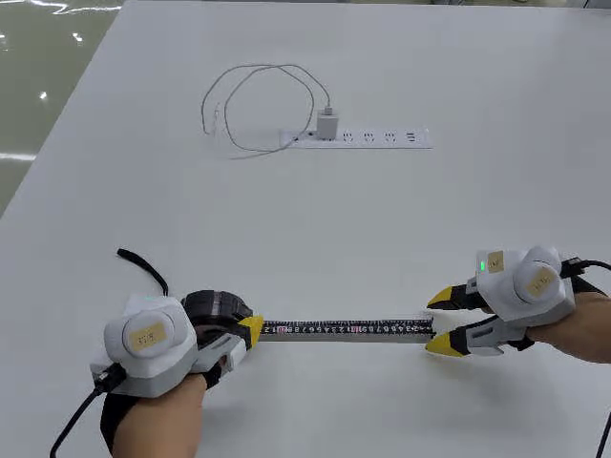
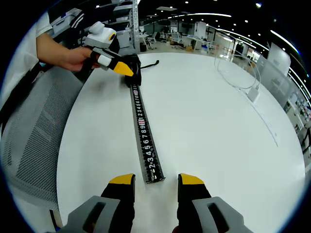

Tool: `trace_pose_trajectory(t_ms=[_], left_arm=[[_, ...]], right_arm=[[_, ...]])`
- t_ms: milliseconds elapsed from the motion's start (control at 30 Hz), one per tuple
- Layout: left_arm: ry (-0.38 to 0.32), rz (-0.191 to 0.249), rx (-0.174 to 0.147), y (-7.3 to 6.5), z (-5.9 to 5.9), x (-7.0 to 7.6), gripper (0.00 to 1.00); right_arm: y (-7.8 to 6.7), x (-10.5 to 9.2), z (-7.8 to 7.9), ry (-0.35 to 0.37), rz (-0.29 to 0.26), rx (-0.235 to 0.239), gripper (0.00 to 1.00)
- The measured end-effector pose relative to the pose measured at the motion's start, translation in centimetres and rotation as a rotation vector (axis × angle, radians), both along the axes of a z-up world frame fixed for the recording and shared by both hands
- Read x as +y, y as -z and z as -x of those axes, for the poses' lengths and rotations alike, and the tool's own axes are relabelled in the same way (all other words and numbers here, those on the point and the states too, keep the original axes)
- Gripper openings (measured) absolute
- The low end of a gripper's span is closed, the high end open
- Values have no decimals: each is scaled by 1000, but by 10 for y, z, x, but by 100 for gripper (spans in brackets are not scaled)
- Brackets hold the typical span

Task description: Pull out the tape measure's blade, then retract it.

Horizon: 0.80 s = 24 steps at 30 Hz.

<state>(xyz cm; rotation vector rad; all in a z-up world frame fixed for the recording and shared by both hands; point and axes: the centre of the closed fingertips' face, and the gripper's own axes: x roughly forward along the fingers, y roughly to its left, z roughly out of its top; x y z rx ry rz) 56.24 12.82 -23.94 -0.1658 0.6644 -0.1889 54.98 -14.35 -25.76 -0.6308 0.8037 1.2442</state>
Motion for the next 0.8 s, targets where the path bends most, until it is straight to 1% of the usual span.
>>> trace_pose_trajectory(t_ms=[67, 100, 200, 267, 533, 800], left_arm=[[-6, -2, 0, 0, 0, 1, 64], [-13, 8, -1, 0, -1, 1, 63], [-19, 13, 0, 0, -1, 2, 62], [-17, 5, -1, 0, -1, 3, 62], [-24, 13, -1, 0, -1, 3, 61], [-24, 12, 8, 1, -1, 3, 61]], right_arm=[[1, 0, 0, -3, 5, -3, 31], [1, 0, 0, -4, 5, -3, 31], [2, 0, 0, -9, 6, -3, 30], [2, 0, 0, -12, 7, -2, 29], [3, 0, 1, -23, 12, -2, 26], [4, 1, 2, -42, 21, -1, 22]])
